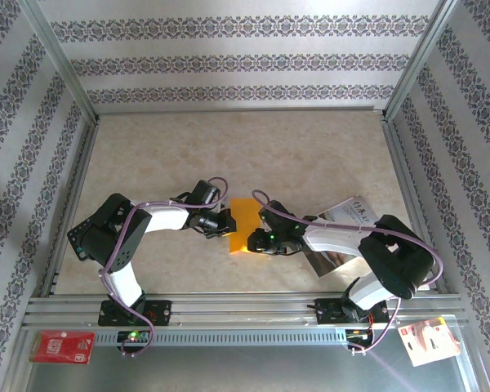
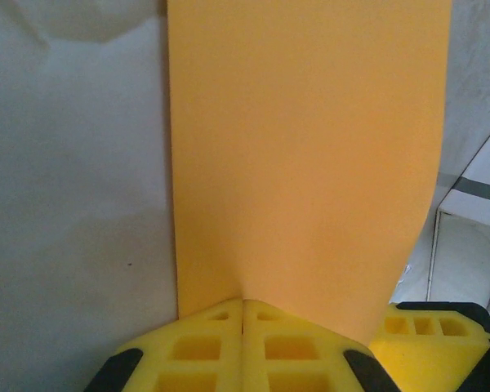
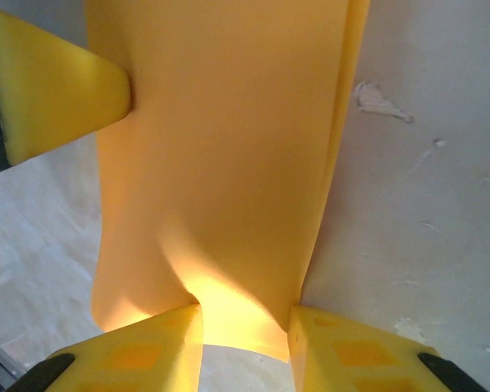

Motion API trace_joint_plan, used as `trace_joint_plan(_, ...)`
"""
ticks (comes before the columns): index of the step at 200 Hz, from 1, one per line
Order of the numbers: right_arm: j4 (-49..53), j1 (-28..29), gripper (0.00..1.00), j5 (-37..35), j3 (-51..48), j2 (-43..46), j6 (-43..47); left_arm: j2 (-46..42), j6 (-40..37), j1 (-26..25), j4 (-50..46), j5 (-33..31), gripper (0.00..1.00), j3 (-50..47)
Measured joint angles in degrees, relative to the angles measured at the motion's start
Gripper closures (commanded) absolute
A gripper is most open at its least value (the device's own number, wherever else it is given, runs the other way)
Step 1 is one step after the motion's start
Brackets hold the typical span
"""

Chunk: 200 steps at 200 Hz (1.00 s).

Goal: Fold a paper plane with a square sheet of paper (pick it up from the middle)
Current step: Fold the triangle a second time at the center of the table.

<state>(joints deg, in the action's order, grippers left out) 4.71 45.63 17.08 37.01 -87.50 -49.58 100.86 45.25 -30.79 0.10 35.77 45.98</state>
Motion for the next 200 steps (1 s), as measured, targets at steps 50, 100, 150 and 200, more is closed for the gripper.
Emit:
trace_joint_plan(50, -1.99, -0.11, 0.65, 0.55, 0.00, -0.42, 0.00, 0.00, -0.02, 0.00, 0.00, -0.02, 0.95, -0.02)
trace_joint_plan(100, -2.49, -0.11, 0.64, 0.85, 0.00, -0.42, 0.02, 0.00, 0.00, 0.00, 0.15, 0.00, 0.95, -0.11)
trace_joint_plan(150, -3.10, -0.13, 0.62, 0.98, -0.02, 0.85, 0.26, 0.00, -0.02, 0.00, 0.17, 0.00, 0.95, -0.11)
trace_joint_plan(200, -4.15, -1.05, 0.57, 1.42, -0.02, 1.60, 0.48, 0.00, 0.00, 0.00, 0.17, 0.00, 0.95, -0.11)
